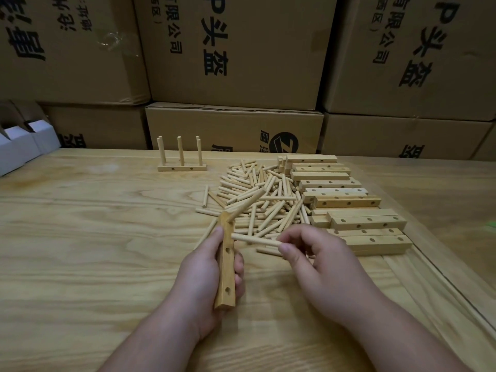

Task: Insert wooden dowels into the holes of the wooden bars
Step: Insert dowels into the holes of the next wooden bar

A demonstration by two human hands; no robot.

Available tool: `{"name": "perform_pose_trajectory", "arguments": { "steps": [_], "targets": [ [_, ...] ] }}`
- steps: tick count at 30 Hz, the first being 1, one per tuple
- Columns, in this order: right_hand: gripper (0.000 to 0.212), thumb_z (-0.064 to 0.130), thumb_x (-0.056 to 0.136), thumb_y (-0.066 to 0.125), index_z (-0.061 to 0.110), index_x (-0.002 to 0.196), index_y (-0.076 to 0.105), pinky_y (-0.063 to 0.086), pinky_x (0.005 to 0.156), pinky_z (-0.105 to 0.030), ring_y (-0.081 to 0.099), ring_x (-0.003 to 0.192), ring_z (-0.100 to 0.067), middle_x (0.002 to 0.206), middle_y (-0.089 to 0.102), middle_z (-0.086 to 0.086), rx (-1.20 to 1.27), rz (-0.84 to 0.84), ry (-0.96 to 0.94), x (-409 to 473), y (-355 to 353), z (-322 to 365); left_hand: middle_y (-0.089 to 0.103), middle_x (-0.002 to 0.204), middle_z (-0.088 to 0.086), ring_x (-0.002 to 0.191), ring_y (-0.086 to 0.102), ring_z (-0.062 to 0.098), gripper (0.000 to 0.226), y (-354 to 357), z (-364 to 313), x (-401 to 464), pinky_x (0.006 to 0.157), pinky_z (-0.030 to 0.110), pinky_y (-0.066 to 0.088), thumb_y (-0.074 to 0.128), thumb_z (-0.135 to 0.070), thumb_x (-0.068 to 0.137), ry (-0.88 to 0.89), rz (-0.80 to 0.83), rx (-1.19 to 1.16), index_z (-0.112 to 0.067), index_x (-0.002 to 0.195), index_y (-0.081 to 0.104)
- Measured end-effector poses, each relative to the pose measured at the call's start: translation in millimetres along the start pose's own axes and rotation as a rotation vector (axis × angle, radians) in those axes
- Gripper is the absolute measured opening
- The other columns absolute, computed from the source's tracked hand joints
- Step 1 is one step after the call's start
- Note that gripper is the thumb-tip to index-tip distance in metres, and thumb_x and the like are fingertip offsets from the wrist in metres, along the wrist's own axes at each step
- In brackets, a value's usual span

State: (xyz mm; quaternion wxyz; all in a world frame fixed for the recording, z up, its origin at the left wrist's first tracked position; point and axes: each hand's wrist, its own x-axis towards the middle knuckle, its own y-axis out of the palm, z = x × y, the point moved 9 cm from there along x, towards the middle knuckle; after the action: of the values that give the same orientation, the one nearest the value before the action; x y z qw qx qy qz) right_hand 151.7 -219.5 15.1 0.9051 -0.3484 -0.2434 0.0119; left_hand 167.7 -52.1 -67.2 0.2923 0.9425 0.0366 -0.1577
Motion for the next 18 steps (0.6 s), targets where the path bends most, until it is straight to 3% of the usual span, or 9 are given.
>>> {"name": "perform_pose_trajectory", "arguments": {
  "steps": [8,18],
  "targets": [
    [0.009,0.027,0.091,0.069,0.036,0.095,0.067,0.044,0.077,-0.015,0.060,0.094,-0.004,0.099,0.063,0.022,-0.028,0.022,-0.078,1.6,-0.7,1.9,0.050,0.055,0.008,0.039,0.038,0.016,0.038,-1.9,0.3,0.8,0.038,0.020,0.034,0.051,-0.048,0.100,-0.006,-0.018,0.014,-0.014,0.102,0.068],
    [0.011,0.019,0.092,0.070,0.030,0.095,0.072,0.042,0.067,-0.008,0.060,0.088,-0.010,0.090,0.061,0.015,0.090,-0.043,-0.138,-1.1,-11.4,15.5,0.057,0.055,0.007,0.038,0.046,0.015,0.039,-2.2,-2.9,1.8,0.038,0.024,0.038,0.048,-0.050,0.101,0.126,-0.020,0.243,-0.019,0.103,0.071]
  ]
}}
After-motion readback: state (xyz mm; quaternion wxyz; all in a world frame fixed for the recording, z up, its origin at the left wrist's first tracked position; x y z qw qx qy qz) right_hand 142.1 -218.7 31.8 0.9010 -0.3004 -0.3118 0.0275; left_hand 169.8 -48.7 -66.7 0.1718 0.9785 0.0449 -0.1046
